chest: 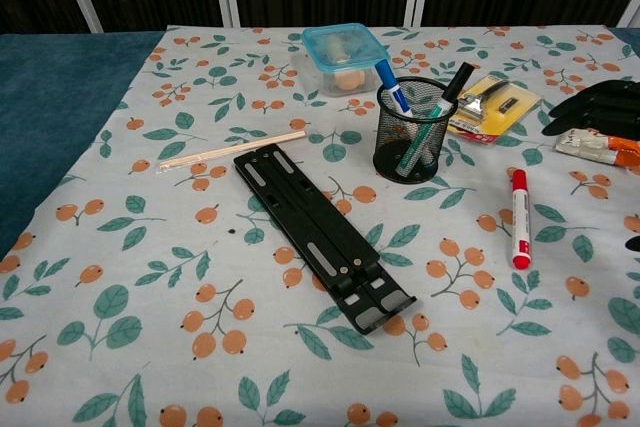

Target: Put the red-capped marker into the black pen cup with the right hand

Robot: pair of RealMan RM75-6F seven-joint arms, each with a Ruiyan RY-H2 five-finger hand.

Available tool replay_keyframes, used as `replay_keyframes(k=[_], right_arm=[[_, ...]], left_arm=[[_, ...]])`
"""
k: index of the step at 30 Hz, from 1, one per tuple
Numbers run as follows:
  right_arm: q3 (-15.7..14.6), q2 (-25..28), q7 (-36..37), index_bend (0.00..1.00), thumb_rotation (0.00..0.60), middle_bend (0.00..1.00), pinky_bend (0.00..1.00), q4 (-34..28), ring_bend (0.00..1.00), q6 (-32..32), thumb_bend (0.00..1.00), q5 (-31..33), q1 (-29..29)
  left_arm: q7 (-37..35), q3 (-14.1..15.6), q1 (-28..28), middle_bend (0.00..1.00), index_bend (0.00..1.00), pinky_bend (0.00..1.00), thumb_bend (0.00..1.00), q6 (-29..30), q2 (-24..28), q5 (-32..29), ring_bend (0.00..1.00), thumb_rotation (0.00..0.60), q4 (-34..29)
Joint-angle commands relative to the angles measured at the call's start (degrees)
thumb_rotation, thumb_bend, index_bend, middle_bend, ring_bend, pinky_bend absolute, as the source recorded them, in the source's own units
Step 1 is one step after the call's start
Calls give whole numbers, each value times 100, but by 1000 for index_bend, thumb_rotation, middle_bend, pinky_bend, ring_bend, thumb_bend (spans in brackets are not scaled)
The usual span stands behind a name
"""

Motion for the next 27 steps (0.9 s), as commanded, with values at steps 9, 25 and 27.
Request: replay_keyframes(k=[9,25,27], right_arm=[[15,-130,-166,234,600,178,211,-46,92,-148,170,115,115],[98,-291,-310,302,600,223,211,57,115,-407,193,303,356],[115,-310,-327,318,600,233,211,81,121,-451,193,337,392]], left_arm=[[-45,2,-1,0,0,0,33,3,15,10,0,600,-7],[-61,-3,-21,0,0,0,33,-47,25,-25,0,600,-5],[-60,-4,-24,0,0,0,32,-56,27,-35,0,600,-4]])
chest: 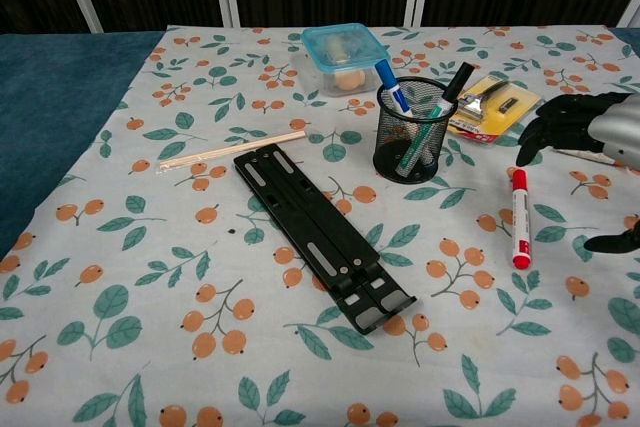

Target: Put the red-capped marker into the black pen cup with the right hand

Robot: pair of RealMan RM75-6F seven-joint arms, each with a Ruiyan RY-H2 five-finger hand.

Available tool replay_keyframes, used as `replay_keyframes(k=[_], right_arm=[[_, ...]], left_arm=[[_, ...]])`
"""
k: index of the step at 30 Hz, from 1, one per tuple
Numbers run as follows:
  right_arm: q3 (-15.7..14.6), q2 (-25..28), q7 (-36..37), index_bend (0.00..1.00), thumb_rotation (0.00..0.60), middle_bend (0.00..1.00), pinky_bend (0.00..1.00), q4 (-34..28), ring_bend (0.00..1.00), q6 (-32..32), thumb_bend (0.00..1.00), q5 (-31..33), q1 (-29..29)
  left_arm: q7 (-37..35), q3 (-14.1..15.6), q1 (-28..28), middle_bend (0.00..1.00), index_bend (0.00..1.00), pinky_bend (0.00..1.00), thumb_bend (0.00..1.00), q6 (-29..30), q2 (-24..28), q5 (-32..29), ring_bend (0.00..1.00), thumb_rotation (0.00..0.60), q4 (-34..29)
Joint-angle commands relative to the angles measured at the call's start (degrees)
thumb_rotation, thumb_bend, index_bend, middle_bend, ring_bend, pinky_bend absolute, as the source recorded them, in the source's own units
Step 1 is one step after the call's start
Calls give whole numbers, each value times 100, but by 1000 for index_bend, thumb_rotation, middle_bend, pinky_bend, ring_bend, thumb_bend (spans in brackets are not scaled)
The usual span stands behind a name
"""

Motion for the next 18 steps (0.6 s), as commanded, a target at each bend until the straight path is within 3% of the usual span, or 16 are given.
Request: replay_keyframes(k=[1,9,18], right_arm=[[26,-29,-27,324,600,239,211,38,124,-60,193,40,49],[81,-195,-154,424,600,314,228,304,170,-340,212,170,263],[57,-468,-245,463,600,334,228,662,181,-618,231,286,459]], left_arm=[[-3,-1,-3,0,0,0,32,-11,2,-9,0,600,-1],[-11,-15,-26,0,0,0,32,-68,18,-65,0,600,-20],[17,-27,-38,0,0,0,32,-100,19,-119,0,600,-45]])
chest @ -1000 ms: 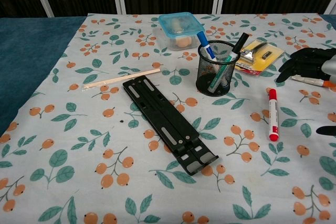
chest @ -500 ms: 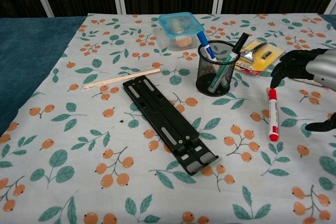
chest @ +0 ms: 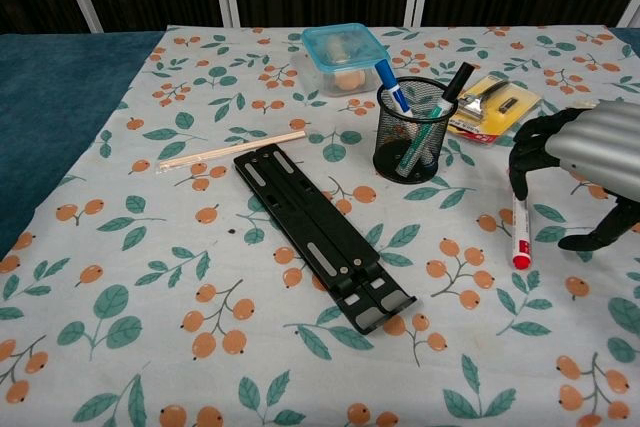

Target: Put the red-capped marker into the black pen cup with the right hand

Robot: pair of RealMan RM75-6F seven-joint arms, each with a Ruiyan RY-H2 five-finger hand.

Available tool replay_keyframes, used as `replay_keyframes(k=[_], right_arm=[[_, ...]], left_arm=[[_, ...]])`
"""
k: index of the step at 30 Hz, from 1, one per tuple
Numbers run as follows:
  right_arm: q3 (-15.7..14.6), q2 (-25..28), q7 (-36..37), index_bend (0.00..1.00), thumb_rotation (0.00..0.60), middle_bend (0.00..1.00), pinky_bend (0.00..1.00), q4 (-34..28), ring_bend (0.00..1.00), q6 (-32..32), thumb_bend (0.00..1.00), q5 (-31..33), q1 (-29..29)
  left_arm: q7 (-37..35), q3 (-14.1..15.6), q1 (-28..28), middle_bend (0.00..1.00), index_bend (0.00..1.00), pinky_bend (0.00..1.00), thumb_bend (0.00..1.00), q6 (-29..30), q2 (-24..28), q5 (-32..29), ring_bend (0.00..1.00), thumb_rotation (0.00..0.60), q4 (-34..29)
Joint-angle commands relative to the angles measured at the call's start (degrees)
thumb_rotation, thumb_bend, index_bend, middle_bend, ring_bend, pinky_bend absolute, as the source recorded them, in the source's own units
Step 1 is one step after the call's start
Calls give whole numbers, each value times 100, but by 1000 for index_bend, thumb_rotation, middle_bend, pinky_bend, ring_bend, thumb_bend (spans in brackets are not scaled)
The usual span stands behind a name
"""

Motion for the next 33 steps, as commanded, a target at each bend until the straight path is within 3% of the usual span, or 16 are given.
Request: replay_keyframes(k=[1,33], right_arm=[[-14,-93,-11,463,600,334,228,100,181,-74,231,36,64],[-71,-606,5,562,600,412,229,757,216,-250,295,376,305]], left_arm=[[19,-3,-3,0,0,0,33,-9,-3,-16,0,600,-6],[104,-28,-39,0,0,0,33,-117,17,-170,0,600,-82]])
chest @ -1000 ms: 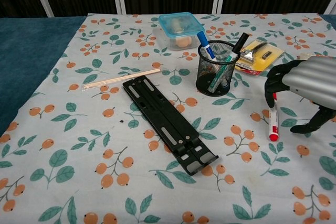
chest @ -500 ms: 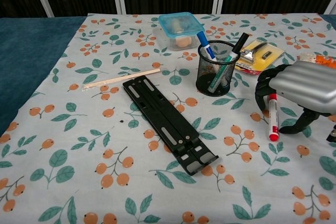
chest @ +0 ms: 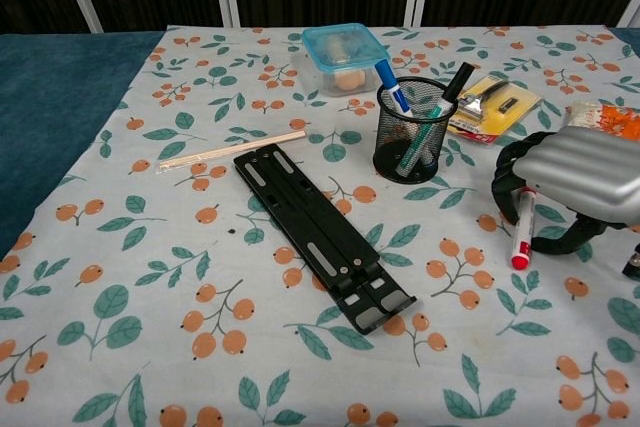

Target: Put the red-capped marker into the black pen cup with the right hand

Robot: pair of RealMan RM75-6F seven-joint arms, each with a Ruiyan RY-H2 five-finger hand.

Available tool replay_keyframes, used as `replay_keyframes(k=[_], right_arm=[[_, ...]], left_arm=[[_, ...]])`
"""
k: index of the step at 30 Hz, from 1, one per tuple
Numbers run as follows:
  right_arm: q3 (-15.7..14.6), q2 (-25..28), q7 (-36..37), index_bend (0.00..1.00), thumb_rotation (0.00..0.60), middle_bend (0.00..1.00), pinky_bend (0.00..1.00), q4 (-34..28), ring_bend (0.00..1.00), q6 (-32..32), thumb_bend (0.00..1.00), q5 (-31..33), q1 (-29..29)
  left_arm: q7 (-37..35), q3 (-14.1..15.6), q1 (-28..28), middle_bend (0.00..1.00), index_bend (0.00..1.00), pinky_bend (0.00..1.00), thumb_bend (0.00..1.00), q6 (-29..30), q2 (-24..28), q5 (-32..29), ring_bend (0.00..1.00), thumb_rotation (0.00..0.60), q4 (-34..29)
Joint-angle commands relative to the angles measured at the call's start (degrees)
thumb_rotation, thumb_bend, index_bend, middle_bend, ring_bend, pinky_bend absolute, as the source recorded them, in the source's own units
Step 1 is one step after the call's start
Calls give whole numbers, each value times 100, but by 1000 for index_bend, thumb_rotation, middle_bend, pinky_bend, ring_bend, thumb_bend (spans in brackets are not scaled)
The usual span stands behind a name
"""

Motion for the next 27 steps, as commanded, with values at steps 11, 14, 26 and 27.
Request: replay_keyframes(k=[11,14,26,27], right_arm=[[-53,-1,27,656,600,494,239,-43,273,78,371,24,7],[-61,18,36,687,600,524,255,-74,295,86,411,44,4],[-37,203,137,731,600,558,268,-441,328,221,578,57,-14],[-24,239,142,735,600,562,275,-519,332,256,580,43,-14]], left_arm=[[13,7,-5,0,0,0,33,-12,1,-2,0,600,-7],[12,9,-5,0,0,0,32,-11,2,1,0,600,-8],[-21,30,-5,0,0,0,32,-7,13,49,0,600,-11],[-31,31,-3,0,0,0,33,-3,17,55,0,600,-10]])
